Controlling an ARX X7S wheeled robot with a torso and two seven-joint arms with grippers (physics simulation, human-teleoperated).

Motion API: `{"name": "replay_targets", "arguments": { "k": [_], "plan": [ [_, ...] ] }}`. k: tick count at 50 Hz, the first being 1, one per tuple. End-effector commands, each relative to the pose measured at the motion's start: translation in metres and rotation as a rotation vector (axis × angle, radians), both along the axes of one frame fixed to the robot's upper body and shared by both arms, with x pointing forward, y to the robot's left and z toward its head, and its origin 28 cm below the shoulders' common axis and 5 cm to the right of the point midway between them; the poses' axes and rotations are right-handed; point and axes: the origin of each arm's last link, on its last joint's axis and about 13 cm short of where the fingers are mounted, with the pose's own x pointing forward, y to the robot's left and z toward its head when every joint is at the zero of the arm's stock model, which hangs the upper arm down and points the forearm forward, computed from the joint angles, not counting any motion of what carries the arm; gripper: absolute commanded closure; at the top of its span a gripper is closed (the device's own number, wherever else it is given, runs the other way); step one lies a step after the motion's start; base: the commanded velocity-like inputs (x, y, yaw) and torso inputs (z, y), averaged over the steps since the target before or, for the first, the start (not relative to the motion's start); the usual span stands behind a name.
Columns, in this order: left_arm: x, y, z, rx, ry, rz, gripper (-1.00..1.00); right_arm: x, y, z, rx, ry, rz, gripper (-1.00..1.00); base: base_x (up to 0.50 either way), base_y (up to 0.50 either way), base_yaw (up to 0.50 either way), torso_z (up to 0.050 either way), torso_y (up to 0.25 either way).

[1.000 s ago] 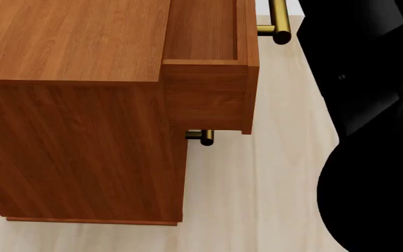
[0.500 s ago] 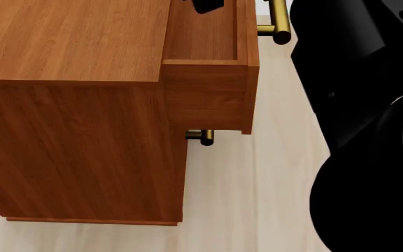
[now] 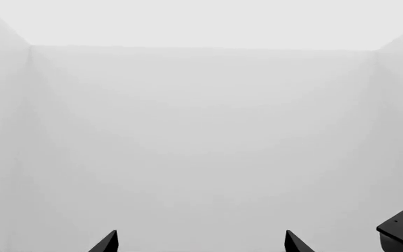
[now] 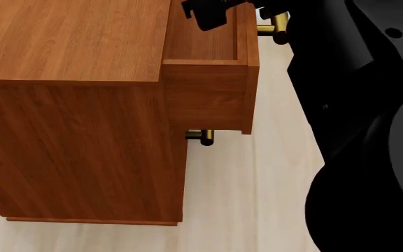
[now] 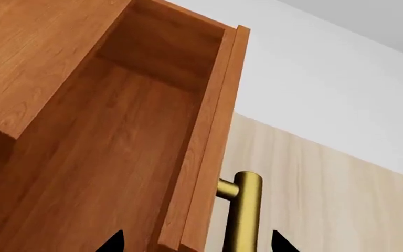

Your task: Close the bottom drawer of the cabinet and open the top drawer.

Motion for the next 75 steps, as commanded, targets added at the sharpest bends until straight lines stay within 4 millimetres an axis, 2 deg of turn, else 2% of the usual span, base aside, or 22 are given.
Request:
{"name": "replay_targets", "arguments": {
  "k": [1, 25, 75],
  "plan": [
    [0.001, 0.001, -0.002, -0.002, 0.003, 0.002, -1.00, 0.002, -0.001, -0.006, -0.007, 0.018, -0.006, -1.00, 0.00, 0.00, 0.00, 0.000, 0.000],
    [0.002, 0.001, -0.003, -0.007, 0.005, 0.003, -1.00, 0.003, -0.008, -0.013, -0.059, 0.047, -0.058, -1.00, 0.00, 0.00, 0.00, 0.000, 0.000],
    [0.002, 0.002, -0.006, -0.015, 0.009, 0.001, -1.00, -0.006, -0.042, 0.001, -0.156, 0.074, -0.248, -1.00, 0.00, 0.00, 0.00, 0.000, 0.000]
  ]
}}
